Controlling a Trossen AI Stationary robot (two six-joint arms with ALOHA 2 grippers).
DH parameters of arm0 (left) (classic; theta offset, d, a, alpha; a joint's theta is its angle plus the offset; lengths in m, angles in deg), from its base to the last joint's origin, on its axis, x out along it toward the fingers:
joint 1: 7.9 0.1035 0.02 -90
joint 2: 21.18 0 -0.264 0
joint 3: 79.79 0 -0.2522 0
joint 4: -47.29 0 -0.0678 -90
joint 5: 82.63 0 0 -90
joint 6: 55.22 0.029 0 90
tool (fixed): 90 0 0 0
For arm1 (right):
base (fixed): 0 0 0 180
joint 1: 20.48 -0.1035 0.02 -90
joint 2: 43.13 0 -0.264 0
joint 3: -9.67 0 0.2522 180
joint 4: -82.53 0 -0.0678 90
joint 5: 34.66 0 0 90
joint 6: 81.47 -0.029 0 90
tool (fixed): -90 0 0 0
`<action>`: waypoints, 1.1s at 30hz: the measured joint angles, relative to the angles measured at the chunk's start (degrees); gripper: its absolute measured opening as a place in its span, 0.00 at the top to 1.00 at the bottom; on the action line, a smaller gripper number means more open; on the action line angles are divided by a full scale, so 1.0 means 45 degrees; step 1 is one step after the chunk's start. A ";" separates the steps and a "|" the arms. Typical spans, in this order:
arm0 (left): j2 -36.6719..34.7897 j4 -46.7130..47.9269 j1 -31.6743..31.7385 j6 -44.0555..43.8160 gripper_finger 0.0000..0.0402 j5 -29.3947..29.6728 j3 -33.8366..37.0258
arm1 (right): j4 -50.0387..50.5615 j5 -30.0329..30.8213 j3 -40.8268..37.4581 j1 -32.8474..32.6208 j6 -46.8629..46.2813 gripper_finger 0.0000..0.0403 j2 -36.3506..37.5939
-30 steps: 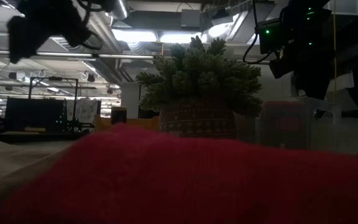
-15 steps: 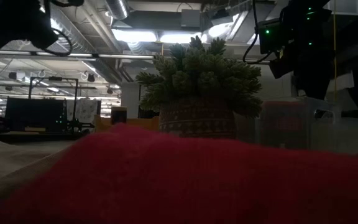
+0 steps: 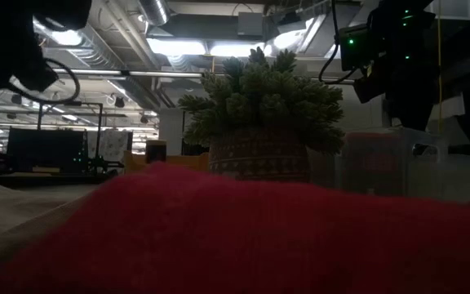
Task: Sort spices by type
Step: Put the orange seasoning pack into the gray bin
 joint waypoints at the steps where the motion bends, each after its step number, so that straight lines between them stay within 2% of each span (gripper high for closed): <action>1: 0.0000 -0.0281 -0.0027 0.0045 0.31 0.0031 0.0166 | -0.0005 0.0000 0.0000 0.0000 -0.0005 0.29 0.0000; 9: 0.0000 -0.0808 -0.0040 0.0081 0.31 0.0867 0.1179 | -0.0010 0.0000 0.0000 0.0000 -0.0005 0.29 0.0005; 13: 0.0000 -0.1748 -0.0040 0.0087 0.31 0.1104 0.1620 | -0.0008 0.0000 0.0000 0.0000 -0.0005 0.29 0.0005; 24: 0.0034 -0.1877 -0.0035 -0.0169 0.32 0.1484 0.1658 | -0.0001 0.0000 0.0000 0.0000 0.0000 0.29 0.0005; 28: 0.0034 -0.2040 -0.0035 -0.0151 0.41 0.1469 0.1658 | 0.0037 0.0005 0.0000 0.0000 -0.0001 0.29 0.0005; 33: 0.0034 -0.2630 -0.0035 0.0523 0.59 0.1464 0.1654 | 0.0681 0.0228 0.0425 0.0000 0.0002 0.29 0.0045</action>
